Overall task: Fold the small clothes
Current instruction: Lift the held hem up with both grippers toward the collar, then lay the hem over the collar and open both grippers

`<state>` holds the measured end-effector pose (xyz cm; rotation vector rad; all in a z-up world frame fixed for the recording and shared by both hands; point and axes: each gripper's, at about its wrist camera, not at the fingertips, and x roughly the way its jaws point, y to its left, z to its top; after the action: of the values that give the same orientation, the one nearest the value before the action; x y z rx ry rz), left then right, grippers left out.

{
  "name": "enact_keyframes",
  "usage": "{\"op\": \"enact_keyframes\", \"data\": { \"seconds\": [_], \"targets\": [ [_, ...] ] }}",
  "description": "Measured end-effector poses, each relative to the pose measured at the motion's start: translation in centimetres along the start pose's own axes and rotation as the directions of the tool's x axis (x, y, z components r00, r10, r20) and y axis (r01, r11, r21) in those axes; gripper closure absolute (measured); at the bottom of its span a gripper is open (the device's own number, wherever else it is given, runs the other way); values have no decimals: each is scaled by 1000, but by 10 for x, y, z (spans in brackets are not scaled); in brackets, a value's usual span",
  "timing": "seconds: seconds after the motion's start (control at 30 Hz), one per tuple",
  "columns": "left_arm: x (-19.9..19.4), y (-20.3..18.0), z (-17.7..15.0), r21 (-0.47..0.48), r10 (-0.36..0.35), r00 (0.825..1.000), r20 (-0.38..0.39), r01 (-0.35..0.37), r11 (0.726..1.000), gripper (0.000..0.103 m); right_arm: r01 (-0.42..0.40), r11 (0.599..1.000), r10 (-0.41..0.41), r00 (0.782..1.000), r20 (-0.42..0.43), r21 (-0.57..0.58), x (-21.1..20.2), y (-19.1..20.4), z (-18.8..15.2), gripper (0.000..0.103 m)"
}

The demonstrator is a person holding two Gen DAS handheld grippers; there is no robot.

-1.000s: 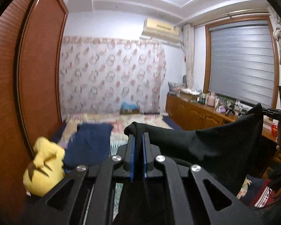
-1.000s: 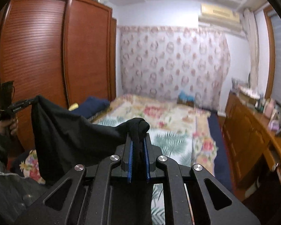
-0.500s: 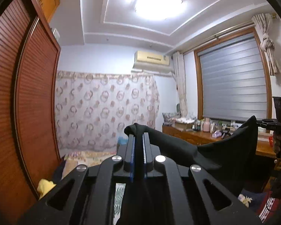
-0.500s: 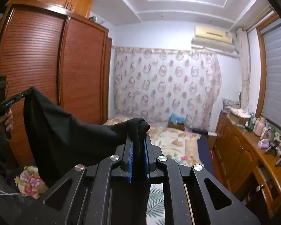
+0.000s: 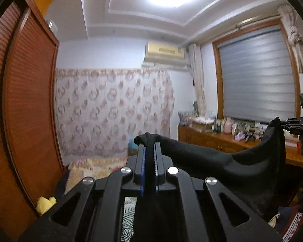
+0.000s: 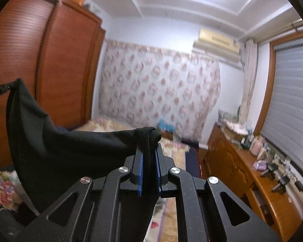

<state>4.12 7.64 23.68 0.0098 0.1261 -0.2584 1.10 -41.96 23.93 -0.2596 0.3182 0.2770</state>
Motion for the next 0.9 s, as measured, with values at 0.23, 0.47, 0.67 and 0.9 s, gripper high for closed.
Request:
{"op": "enact_keyframes", "data": {
  "seconds": [0.23, 0.47, 0.67, 0.9],
  "targets": [
    [151, 15, -88, -20, -1, 981, -194, -3, 1000, 99, -18, 999, 22, 988, -154, 28, 148, -20, -75, 96],
    [248, 6, -142, -35, 5, 932, -363, -19, 999, 99, -21, 995, 48, 952, -302, 94, 265, -46, -125, 96],
    [290, -5, -165, -26, 28, 905, -425, -43, 999, 99, -20, 991, 66, 931, -360, 129, 314, -60, -145, 95],
    [313, -7, -182, -31, 4, 871, -491, -21, 999, 98, -7, 987, 71, 918, -391, 162, 336, -60, -163, 95]
  ]
}}
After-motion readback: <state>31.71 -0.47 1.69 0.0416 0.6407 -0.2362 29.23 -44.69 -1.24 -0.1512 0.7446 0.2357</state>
